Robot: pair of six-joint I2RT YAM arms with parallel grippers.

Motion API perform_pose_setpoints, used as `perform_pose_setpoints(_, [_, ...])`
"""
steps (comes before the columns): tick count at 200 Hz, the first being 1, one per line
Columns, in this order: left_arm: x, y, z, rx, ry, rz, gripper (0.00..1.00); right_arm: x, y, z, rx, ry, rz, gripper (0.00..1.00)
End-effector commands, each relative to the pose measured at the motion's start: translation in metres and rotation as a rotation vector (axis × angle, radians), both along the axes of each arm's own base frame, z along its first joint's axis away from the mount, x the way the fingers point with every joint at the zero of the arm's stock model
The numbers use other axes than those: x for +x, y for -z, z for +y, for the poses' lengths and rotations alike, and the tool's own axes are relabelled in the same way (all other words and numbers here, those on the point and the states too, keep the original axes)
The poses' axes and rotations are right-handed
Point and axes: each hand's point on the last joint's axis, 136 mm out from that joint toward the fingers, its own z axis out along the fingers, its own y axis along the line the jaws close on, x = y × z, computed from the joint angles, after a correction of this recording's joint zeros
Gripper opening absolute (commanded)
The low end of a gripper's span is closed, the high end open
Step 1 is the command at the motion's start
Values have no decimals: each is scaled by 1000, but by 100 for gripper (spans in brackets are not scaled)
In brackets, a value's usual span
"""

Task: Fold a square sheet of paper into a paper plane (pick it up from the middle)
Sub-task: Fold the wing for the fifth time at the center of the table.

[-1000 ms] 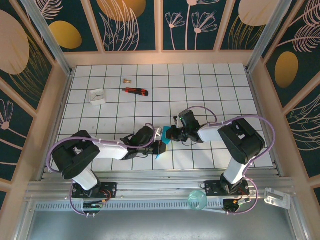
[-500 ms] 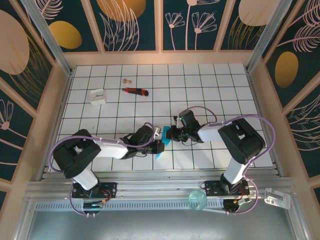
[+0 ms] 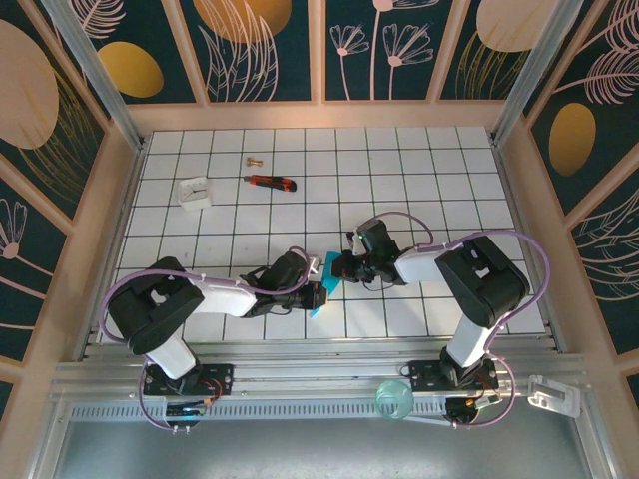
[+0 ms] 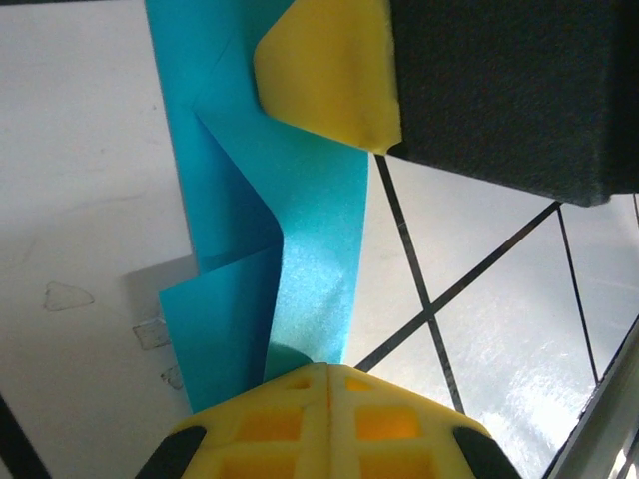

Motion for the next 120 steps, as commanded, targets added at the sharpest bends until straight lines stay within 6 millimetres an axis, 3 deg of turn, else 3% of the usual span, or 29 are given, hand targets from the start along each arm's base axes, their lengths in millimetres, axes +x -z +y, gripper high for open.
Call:
perform_pose_setpoints(1, [-12,30,25,131,11,42,3,-18,54,-37,-201,36,100,6])
perform_pose_setpoints(57, [-25,40,43,204,44,55,0,-18,57,-39,-212,39,108,6])
perform_pose_setpoints(120, [-45,44,49,247,96,63,0,-19,61,-42,-231,43,121,6])
